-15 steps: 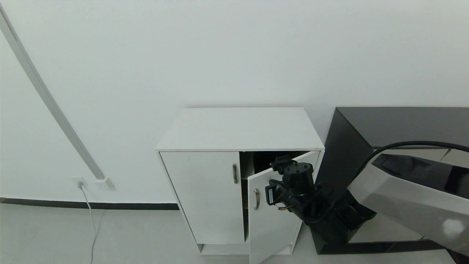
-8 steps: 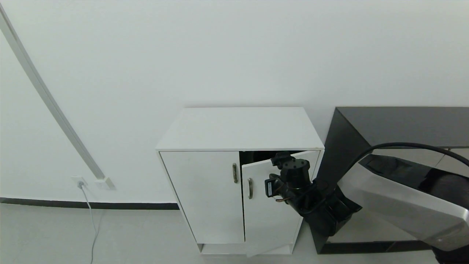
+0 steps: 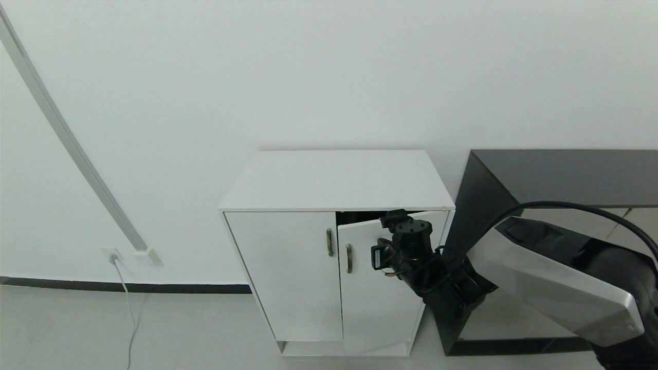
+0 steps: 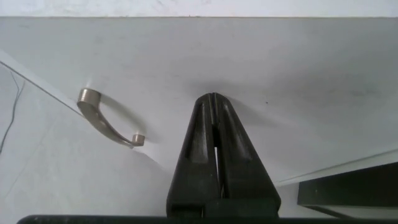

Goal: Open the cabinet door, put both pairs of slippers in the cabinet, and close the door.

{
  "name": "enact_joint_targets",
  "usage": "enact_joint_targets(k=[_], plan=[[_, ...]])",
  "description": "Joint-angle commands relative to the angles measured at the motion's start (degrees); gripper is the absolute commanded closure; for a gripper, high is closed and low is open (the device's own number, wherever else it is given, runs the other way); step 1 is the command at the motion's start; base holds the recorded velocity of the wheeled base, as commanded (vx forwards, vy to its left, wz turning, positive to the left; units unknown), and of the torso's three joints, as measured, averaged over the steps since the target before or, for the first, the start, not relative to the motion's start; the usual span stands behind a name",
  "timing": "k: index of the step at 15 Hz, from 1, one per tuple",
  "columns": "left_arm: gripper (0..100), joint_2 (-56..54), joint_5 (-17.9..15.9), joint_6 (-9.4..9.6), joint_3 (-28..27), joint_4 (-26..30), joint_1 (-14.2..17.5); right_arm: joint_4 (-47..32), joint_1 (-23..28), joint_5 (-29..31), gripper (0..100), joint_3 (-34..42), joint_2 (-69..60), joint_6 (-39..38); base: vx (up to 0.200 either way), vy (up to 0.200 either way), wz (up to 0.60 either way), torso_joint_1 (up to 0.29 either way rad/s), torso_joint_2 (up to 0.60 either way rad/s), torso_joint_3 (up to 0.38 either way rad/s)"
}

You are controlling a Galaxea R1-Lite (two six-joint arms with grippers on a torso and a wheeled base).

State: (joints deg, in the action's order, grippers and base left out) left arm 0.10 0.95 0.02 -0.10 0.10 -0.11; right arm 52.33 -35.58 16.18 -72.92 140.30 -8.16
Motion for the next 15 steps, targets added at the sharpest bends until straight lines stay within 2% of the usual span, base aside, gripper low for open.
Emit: enact_joint_targets(k=[1,9,15], plan=[[100,-0.01,0.02,-0.02,0.01,-0.01,0.02,0.05,0.34,-0.36,100,-1.43,0.76,-0.02,0.000,0.000,0.00,0.000,0.00,0.000],[100,0.08,0.02,-0.02,0.01,-0.01,0.02,1.19,1.13,-0.88,100,-5.65,4.01,-0.02,0.000,0.000,0.00,0.000,0.00,0.000],[100,-0.01,0.02,-0.02,0.01,-0.01,0.02,1.37,1.22,-0.88,100,-5.74,4.01,-0.02,0.000,0.000,0.00,0.000,0.00,0.000]])
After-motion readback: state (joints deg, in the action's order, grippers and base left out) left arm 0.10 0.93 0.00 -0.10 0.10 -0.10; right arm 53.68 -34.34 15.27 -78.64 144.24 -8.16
